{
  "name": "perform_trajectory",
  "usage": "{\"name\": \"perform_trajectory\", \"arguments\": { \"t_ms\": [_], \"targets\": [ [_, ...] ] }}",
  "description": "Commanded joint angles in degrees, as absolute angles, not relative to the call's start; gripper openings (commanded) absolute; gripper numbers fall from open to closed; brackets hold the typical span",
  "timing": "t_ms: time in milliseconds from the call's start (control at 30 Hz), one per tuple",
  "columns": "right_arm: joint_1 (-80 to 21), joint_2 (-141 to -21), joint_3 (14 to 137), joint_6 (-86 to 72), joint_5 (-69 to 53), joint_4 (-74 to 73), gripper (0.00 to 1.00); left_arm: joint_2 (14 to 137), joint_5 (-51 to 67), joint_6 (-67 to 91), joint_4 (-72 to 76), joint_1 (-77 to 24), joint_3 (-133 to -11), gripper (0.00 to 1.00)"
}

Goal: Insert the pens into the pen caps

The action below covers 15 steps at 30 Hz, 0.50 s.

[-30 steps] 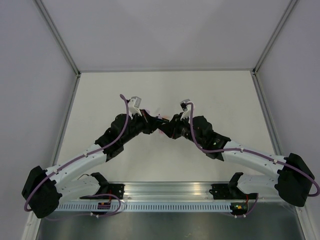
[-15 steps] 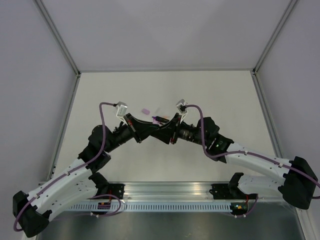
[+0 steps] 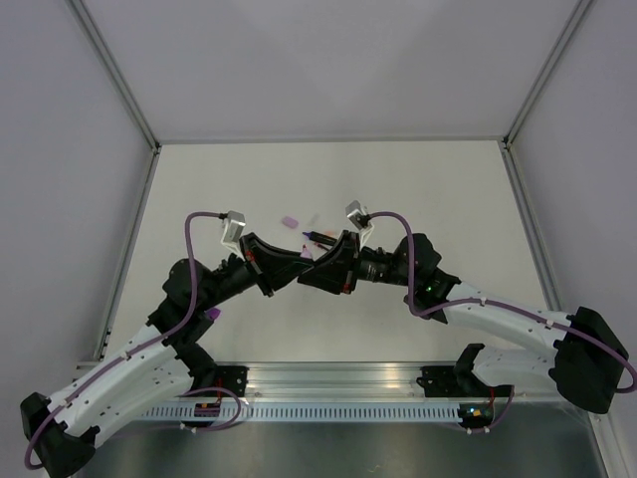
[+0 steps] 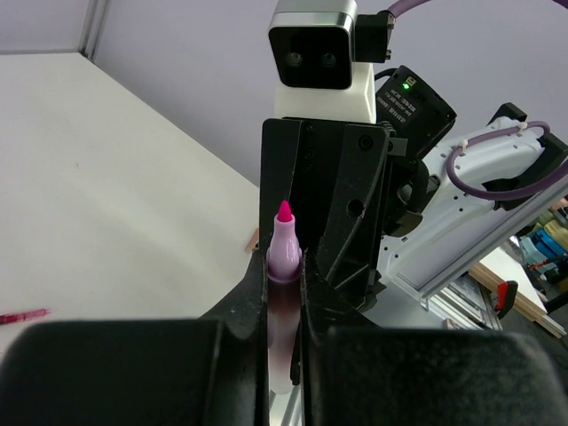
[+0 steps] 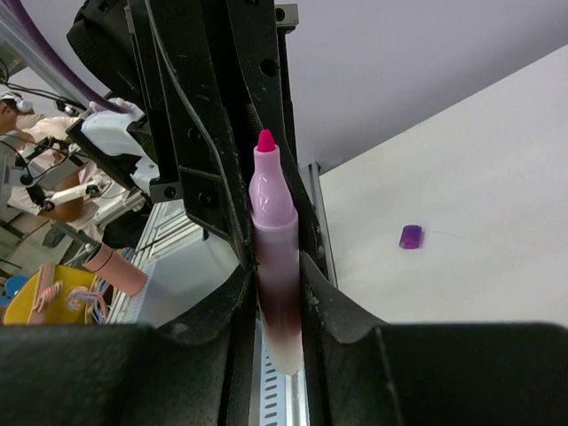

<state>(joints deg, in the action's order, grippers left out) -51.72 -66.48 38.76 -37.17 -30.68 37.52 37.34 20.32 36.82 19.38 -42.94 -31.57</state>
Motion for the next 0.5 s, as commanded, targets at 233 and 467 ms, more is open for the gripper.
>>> {"name": "perform_trajectory", "arguments": {
  "t_ms": [233,467],
  "targets": [
    [-51.59,-69.43,41.92,-38.14,-37.96,38.67,0.27,34.54,21.62,34.63,22.06,-43.33,-31.9,0.02],
    [-51.59,-71.72,43.33,-39.02,-42.54,38.41,0.31,33.49,20.3,33.84,20.92,-43.42,-32.08,0.02]
  ]
}}
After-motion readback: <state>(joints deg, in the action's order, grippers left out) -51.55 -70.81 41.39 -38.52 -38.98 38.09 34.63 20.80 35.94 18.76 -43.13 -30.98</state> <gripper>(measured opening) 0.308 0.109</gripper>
